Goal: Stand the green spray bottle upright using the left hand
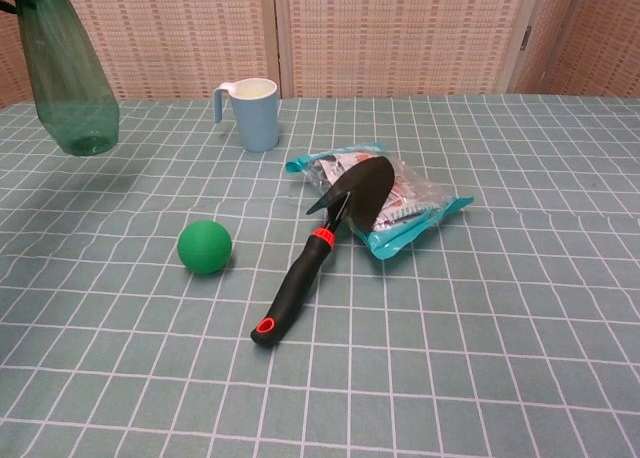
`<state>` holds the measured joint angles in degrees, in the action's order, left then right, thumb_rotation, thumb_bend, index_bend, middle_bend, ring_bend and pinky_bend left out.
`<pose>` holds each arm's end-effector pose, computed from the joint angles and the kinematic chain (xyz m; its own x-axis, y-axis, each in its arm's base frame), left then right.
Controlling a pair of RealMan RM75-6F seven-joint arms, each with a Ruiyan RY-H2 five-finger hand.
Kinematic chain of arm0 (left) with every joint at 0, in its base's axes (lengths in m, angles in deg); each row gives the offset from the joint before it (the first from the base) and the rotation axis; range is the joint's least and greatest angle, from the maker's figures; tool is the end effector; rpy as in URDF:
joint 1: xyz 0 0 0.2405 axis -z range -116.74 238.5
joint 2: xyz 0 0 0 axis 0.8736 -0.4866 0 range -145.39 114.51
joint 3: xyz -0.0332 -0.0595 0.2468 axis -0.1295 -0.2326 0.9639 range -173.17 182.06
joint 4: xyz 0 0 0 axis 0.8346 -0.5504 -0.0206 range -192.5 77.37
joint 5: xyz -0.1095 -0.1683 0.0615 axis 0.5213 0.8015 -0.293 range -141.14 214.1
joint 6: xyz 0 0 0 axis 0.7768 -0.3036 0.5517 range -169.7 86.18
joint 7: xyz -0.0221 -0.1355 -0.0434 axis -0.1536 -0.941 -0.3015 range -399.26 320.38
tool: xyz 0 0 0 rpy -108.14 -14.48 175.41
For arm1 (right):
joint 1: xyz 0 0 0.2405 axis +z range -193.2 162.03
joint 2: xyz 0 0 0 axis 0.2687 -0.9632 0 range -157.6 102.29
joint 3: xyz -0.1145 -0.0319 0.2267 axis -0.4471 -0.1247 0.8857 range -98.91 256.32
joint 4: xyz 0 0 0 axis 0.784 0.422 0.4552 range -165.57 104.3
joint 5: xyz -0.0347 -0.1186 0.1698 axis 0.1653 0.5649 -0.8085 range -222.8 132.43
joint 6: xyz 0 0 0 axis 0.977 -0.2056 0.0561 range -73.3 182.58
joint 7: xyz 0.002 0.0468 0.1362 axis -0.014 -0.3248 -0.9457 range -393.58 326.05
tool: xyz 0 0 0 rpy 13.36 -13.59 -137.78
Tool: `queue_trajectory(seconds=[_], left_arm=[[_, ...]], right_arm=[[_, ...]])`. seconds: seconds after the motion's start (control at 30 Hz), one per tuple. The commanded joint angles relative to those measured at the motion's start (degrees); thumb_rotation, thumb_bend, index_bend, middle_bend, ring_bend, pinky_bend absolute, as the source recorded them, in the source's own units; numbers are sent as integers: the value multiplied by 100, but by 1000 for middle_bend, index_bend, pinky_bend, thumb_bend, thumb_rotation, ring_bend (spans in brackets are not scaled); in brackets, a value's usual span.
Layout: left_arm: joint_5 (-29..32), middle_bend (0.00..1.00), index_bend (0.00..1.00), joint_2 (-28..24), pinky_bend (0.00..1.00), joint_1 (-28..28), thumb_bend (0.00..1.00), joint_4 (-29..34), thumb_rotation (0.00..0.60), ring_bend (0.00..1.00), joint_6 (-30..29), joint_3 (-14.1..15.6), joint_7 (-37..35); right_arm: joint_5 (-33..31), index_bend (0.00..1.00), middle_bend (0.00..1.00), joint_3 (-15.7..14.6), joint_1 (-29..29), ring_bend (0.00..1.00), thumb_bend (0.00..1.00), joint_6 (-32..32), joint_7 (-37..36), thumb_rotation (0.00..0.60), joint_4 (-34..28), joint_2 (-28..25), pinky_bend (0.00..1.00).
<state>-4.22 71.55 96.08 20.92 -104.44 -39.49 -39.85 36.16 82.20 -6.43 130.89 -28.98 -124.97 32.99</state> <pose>-0.2016 0.4291 0.1391 -0.3537 -0.2906 0.8891 0.9042 0.1371 0.4045 -0.3124 -0.2052 0.1612 0.4823 -0.1119 0.8688 -0.8748 -0.0089 0.4844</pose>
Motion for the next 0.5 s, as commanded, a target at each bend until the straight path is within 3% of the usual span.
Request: queue_trajectory(seconds=[0.03, 0.27, 0.5], left_arm=[[-708, 529, 508, 441, 19, -4, 347, -674, 600, 248, -294, 444, -776], [-926, 521, 501, 797, 15, -10, 347, -1287, 600, 244, -291, 734, -1397], [-762, 521, 497, 961, 10, 60, 346, -1652, 600, 244, -80, 746, -1640]], right_arm=[[-18, 1, 0, 4, 2, 0, 0, -6, 24, 600, -5, 5, 0], [-67, 0, 0, 5, 16, 0, 0, -56, 51, 600, -29, 4, 0], [-162, 0, 0, 7, 25, 0, 0, -114, 158, 600, -76, -5, 0]])
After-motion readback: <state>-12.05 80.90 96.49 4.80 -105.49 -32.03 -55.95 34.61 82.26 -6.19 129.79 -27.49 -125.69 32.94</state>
